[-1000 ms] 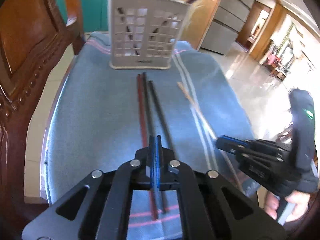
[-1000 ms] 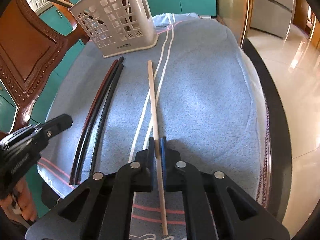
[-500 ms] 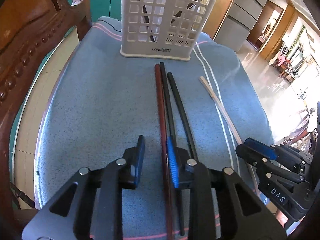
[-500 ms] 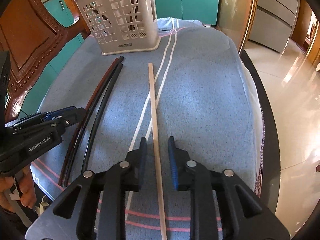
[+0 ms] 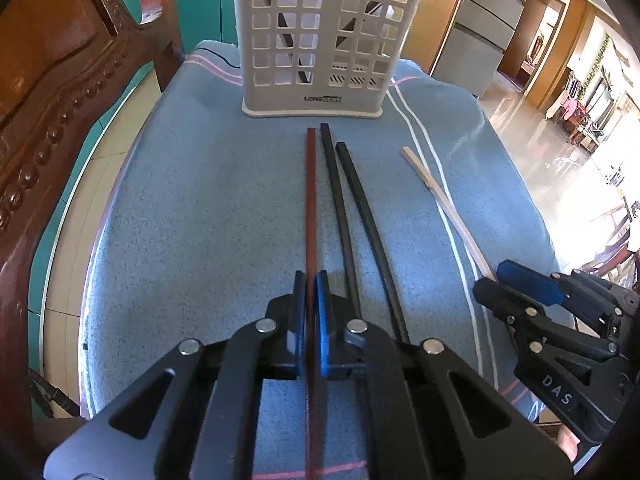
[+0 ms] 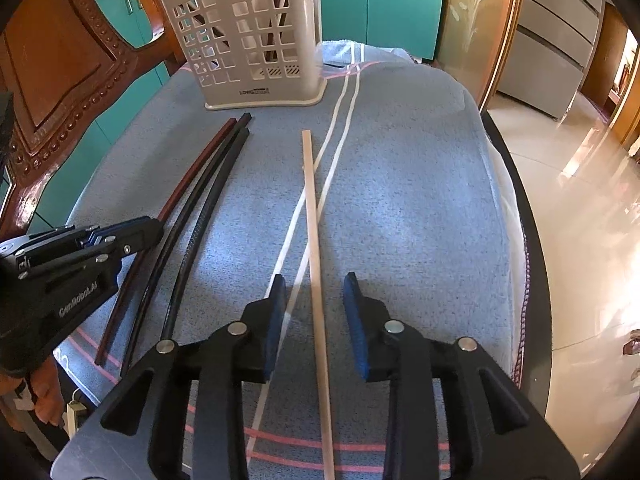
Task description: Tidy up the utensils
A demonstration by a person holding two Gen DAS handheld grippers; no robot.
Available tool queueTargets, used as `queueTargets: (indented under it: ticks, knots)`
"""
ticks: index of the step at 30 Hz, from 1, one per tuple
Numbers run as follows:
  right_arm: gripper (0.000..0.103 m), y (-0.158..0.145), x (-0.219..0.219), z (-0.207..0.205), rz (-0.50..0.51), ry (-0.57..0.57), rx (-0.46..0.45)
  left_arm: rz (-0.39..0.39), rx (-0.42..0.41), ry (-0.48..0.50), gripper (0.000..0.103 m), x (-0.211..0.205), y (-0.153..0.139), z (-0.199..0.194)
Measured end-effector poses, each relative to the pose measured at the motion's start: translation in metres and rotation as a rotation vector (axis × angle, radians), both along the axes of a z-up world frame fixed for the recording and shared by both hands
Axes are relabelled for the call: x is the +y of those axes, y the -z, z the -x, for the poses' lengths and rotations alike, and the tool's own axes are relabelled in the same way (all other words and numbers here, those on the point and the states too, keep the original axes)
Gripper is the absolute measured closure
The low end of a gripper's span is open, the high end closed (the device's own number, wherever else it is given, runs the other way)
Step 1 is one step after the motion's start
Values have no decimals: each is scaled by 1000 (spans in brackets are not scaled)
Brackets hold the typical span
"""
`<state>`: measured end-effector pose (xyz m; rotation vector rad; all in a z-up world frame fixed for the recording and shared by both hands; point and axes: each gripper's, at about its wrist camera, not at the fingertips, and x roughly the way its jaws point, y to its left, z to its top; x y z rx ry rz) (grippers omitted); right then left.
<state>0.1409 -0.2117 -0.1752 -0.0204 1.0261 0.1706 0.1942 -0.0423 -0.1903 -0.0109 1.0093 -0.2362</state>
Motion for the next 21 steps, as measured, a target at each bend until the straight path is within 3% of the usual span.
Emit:
queueTargets:
  ticks: [9, 21]
  knots:
    - [65, 0, 2, -1, -4, -6, 1, 24, 15, 68, 96, -13, -11, 26]
    - [65, 1, 3, -7, 14, -6, -5, 66, 36, 3, 96, 3, -4, -1]
